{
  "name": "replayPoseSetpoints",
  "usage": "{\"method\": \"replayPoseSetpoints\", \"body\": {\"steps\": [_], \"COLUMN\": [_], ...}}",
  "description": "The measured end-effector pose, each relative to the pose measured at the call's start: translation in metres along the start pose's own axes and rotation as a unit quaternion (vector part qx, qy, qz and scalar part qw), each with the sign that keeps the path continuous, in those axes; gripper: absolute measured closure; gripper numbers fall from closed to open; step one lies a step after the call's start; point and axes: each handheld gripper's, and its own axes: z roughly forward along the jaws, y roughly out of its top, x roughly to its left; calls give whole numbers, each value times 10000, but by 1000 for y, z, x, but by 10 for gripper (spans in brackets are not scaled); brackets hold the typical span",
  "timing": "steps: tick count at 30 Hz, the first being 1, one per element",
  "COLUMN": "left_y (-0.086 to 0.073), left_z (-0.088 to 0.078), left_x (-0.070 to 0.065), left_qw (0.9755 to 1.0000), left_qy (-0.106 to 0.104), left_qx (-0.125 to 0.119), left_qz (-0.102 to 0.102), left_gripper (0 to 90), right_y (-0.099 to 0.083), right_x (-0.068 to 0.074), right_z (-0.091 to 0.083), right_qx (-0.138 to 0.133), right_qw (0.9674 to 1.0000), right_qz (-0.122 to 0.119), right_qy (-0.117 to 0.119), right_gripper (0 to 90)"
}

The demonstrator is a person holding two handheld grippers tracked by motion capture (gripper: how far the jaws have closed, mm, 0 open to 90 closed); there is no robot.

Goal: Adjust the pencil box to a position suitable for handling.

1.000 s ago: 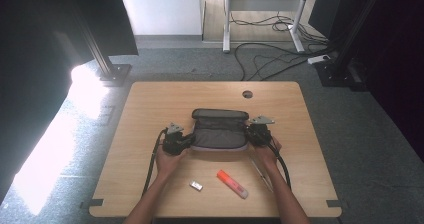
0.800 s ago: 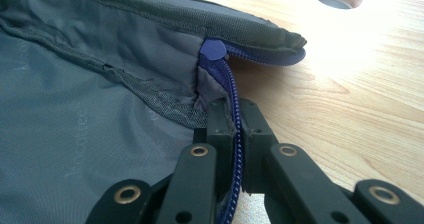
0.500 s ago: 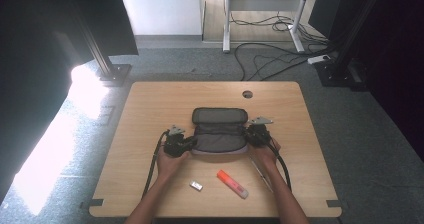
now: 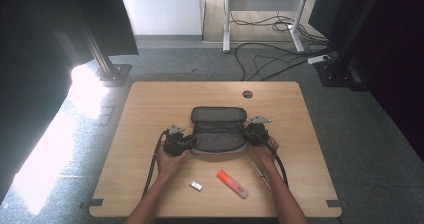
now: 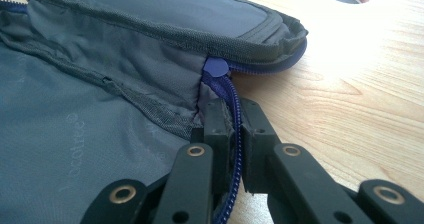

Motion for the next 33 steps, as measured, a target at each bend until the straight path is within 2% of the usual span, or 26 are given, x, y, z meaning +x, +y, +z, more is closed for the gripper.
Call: {"method": "replayPoseSetpoints", "body": {"steps": [5, 6, 7, 11, 13, 16, 18, 24, 29, 31, 32, 33], "left_y": [0, 0, 0, 1, 2, 4, 5, 4, -2, -7, -11, -11], "left_z": [1, 0, 0, -3, -8, -12, -18, -27, -44, -51, -57, -57], "left_x": [1, 1, 1, -2, -4, -5, -5, -3, -5, -6, -6, -6], "left_qw": [10000, 10000, 10000, 9999, 9999, 9997, 9996, 9997, 9993, 9989, 9989, 9989], "left_qy": [21, 23, 7, -52, -40, -59, -86, -59, 85, 207, 202, 202], "left_qx": [39, 30, -13, -26, -124, -236, -259, -232, -288, -340, -373, -373], "left_qz": [-5, -36, -57, -83, -56, -34, 5, 43, 210, 230, 200, 200], "left_gripper": [669, 586, 586, 428, 376, 359, 351, 327, 302, 253, 239, 236], "right_y": [-1, -2, -2, -1, 1, 3, 5, 8, 9, 6, 3, 3], "right_x": [1, 2, 2, 3, 3, 3, 3, 5, 6, 7, 6, 6], "right_z": [1, 1, 1, -4, -8, -12, -20, -34, -49, -54, -58, -58], "right_qx": [82, 99, 99, 12, -47, -143, -319, -479, -579, -642, -610, -610], "right_qw": [10000, 9999, 9999, 9999, 9998, 9998, 9995, 9987, 9974, 9969, 9965, 9965], "right_qz": [-38, -86, -86, -60, -122, -58, -3, 34, 12, -44, -40, -40], "right_qy": [4, -22, -22, -151, -144, -138, -59, 177, 421, 460, 572, 572], "right_gripper": [775, 733, 733, 634, 552, 512, 491, 456, 449, 456, 453, 453]}}
